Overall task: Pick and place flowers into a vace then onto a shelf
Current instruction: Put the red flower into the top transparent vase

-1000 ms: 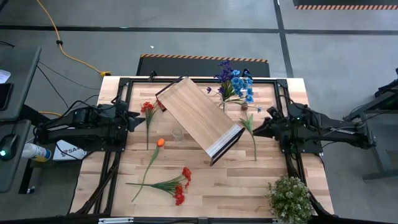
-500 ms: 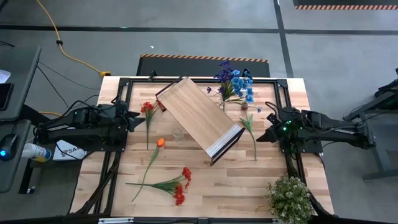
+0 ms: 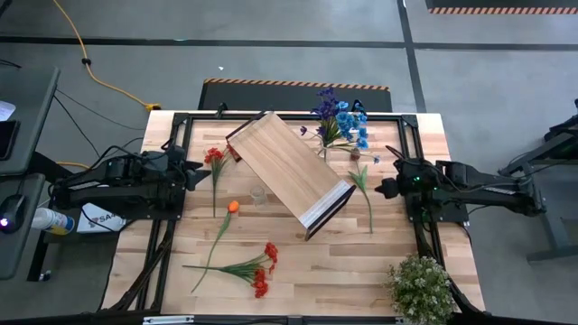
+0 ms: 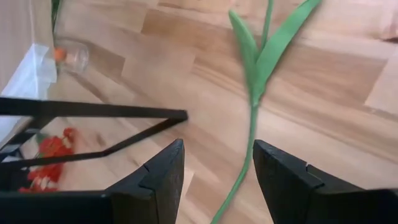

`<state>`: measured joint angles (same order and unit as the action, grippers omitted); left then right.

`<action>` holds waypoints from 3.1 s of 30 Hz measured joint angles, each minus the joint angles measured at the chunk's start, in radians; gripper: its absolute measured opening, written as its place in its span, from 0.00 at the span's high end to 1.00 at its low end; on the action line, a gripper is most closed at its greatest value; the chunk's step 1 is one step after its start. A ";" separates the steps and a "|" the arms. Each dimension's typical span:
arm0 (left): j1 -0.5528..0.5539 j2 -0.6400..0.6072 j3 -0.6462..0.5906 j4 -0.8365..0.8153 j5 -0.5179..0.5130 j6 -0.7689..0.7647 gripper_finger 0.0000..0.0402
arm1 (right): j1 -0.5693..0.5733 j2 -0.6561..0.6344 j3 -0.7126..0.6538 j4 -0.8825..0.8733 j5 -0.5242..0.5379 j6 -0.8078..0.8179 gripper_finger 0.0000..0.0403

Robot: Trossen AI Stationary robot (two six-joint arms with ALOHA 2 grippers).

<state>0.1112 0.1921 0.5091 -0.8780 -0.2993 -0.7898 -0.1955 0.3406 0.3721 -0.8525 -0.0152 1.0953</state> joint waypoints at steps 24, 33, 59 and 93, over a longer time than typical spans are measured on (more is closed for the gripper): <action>0.000 0.000 0.000 0.000 -0.009 0.000 0.17 | 0.000 0.392 0.000 0.139 0.032 -0.155 0.55; 0.000 0.000 0.000 0.000 -0.010 0.000 0.17 | 0.000 0.475 0.000 0.179 0.039 -0.189 0.55; 0.000 0.000 0.000 0.000 -0.010 0.000 0.17 | 0.169 0.688 0.000 0.304 0.202 -0.032 0.55; 0.000 0.000 0.000 -0.012 -0.008 0.000 0.17 | 0.170 0.830 0.002 0.351 0.229 0.077 0.55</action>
<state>0.1112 0.1921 0.5091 -0.8899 -0.3073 -0.7898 -0.0254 1.1705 0.3737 -0.5017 0.2142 1.1720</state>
